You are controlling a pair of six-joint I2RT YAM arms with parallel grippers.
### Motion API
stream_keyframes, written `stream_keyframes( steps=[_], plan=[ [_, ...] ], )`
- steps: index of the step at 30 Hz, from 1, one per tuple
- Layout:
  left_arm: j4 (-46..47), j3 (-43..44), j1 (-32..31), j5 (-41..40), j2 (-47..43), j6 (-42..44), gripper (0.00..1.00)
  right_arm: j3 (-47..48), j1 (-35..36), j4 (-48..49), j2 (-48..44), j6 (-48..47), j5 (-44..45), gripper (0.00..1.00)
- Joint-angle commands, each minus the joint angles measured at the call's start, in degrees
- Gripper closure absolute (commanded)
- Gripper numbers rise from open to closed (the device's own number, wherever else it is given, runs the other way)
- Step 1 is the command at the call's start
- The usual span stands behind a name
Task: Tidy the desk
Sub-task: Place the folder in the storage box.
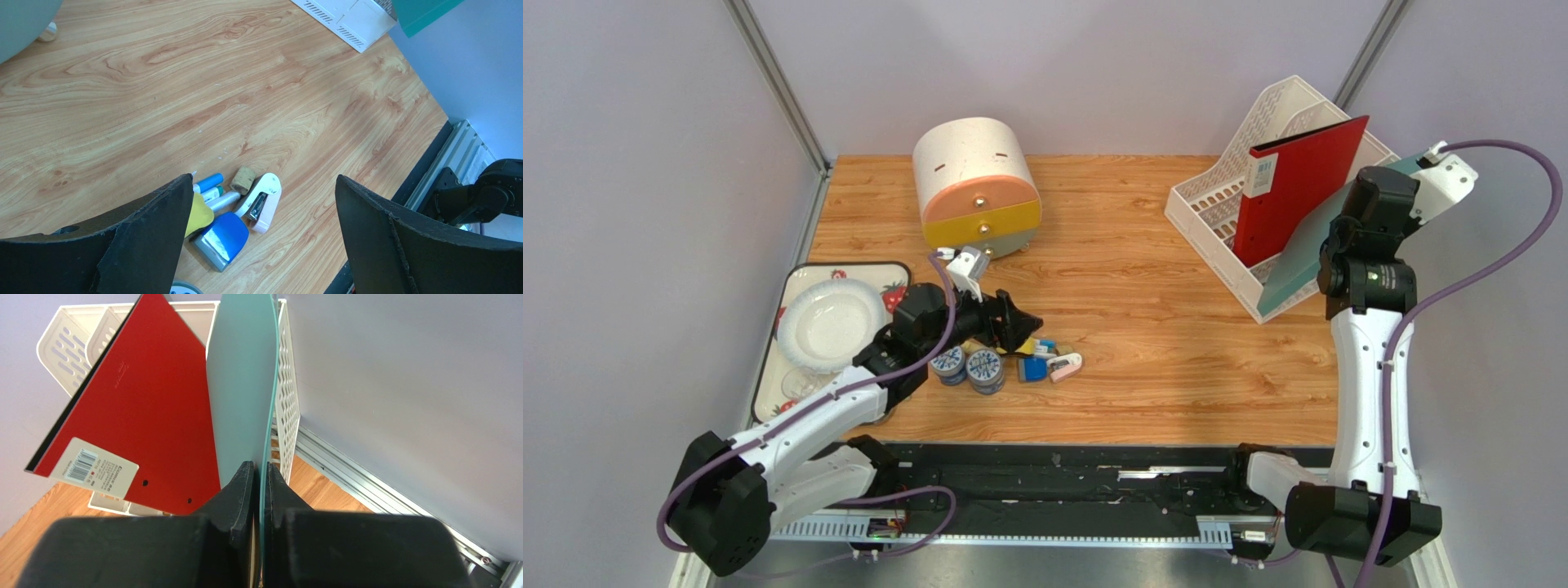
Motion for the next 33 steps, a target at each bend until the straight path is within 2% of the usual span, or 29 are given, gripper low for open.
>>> stream_keyframes(
  steps=[1, 3, 6, 13, 22, 27, 33],
  plan=[
    [2.63, 2.52, 0.22, 0.81, 0.99, -0.29, 0.06, 3.12, -1.45, 1.90, -1.62, 0.60, 5.58, 1.00],
    [2.71, 2.87, 0.40, 1.07, 1.78, -0.29, 0.07, 2.15, -1.45, 3.50, -3.29, -0.03, -2.40, 1.00],
    [2.54, 3.40, 0.57, 1.69, 2.57, -0.29, 0.07, 1.54, -1.45, 3.06, -6.81, 0.93, -5.51, 1.00],
    [2.45, 3.40, 0.66, 2.13, 2.22, -0.20, 0.07, 3.20, -1.54, 1.65, -10.60, -4.77, 0.10, 1.00],
    [2.02, 3.40, 1.01, 2.74, 1.61, 0.06, 0.07, 1.54, -2.15, 2.80, -9.63, -7.41, 1.15, 1.00],
    [2.10, 3.40, 1.28, 2.83, 0.99, -0.02, 0.07, 0.48, -2.42, 2.80, -10.95, -8.73, 8.01, 1.00],
    [3.77, 3.31, 1.28, 4.06, 2.75, -0.72, 0.08, -2.85, -2.94, 2.18, -13.84, -9.17, 7.32, 1.00]
  ],
)
